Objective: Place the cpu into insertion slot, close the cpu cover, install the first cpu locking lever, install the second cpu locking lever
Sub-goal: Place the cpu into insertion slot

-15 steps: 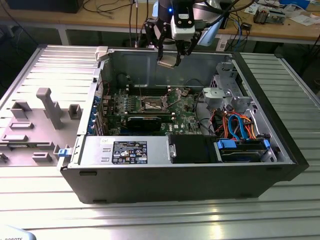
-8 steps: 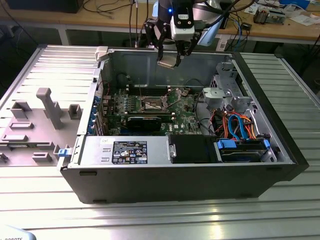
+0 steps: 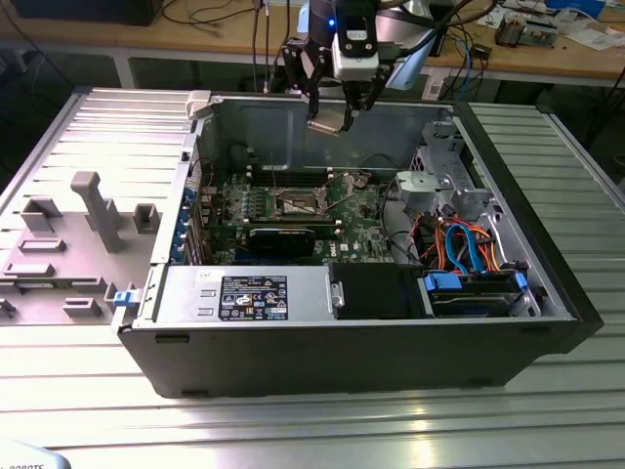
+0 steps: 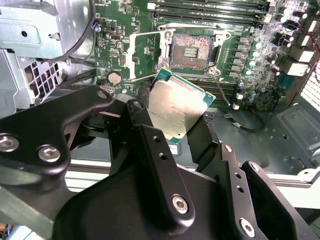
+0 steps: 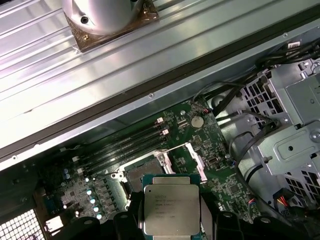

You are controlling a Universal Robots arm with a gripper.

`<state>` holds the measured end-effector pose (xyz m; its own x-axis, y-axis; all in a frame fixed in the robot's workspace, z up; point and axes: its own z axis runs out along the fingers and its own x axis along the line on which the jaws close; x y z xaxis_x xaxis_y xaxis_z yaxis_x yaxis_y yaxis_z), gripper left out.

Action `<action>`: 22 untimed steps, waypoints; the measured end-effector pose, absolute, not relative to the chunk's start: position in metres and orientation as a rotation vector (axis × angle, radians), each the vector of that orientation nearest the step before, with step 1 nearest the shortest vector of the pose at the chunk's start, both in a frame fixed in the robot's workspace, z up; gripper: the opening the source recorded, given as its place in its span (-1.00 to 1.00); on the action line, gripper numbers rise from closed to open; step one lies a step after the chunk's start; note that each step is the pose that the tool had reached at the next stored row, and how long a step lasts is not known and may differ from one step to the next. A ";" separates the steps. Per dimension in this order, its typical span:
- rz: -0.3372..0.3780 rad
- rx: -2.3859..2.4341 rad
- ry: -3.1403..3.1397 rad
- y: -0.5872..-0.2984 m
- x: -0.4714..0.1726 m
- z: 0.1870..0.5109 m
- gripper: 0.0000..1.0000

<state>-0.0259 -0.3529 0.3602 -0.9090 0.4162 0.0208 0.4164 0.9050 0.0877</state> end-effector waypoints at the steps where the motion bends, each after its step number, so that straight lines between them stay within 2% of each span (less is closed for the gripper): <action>1: -0.142 -0.673 -3.064 -0.353 -0.026 0.360 0.08; 22: -0.141 -0.817 -3.032 -0.353 -0.027 0.357 0.08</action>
<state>-0.0274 -0.3529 0.3574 -0.8650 0.5013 0.0221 0.5012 0.8610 0.0870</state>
